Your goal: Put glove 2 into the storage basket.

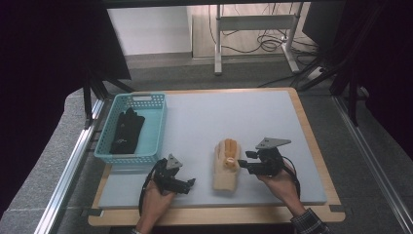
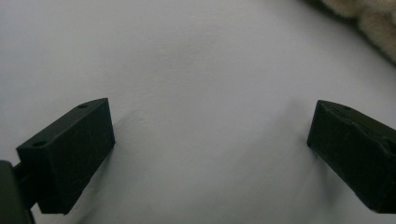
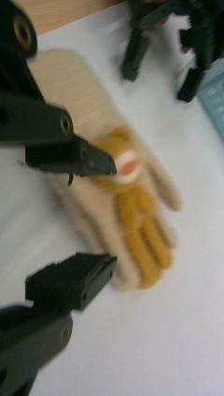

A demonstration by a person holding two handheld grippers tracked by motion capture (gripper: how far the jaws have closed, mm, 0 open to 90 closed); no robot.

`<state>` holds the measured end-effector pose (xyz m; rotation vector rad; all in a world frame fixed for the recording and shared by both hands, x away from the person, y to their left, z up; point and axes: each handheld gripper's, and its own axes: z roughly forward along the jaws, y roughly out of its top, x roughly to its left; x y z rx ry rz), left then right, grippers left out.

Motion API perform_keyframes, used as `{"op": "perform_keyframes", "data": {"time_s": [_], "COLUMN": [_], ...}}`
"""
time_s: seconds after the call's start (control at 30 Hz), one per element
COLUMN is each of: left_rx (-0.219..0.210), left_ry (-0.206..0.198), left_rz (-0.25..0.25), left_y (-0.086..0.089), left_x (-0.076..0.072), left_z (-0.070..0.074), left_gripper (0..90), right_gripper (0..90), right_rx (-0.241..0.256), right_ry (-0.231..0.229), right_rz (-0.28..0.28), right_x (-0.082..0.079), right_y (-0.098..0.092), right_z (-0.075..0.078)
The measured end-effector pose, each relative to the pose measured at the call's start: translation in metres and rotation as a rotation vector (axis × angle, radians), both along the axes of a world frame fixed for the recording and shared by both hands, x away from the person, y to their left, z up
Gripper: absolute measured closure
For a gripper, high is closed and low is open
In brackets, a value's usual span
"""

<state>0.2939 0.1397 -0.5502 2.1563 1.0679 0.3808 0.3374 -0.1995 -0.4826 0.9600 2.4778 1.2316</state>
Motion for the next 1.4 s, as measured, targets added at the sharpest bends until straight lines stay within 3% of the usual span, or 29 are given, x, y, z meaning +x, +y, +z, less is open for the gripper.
{"op": "perform_keyframes", "data": {"time_s": [0.2,0.37,0.63,0.87,1.4], "left_rx": [0.002,-0.001,-0.004,0.0,-0.007], "left_ry": [0.001,0.002,0.003,0.009,0.002], "left_rz": [-0.002,-0.001,0.011,0.041,0.024], "left_y": [0.0,0.0,0.003,0.016,0.023], "left_x": [0.0,0.0,-0.002,-0.004,-0.006], "left_z": [0.0,0.0,0.001,0.001,-0.001], "left_gripper": [0.9,1.0,3.1,1.7,3.8], "right_gripper": [74.0,84.0,85.0,85.0,83.6], "right_rx": [-0.044,-0.042,-0.05,-0.044,-0.084], "right_ry": [0.041,0.064,0.079,0.076,0.014], "right_rz": [0.032,0.078,0.137,0.174,0.174], "right_x": [-0.009,-0.018,-0.028,-0.03,-0.018], "right_y": [-0.01,-0.008,0.007,0.03,0.084], "right_z": [-0.021,-0.031,-0.042,-0.045,-0.052]}}
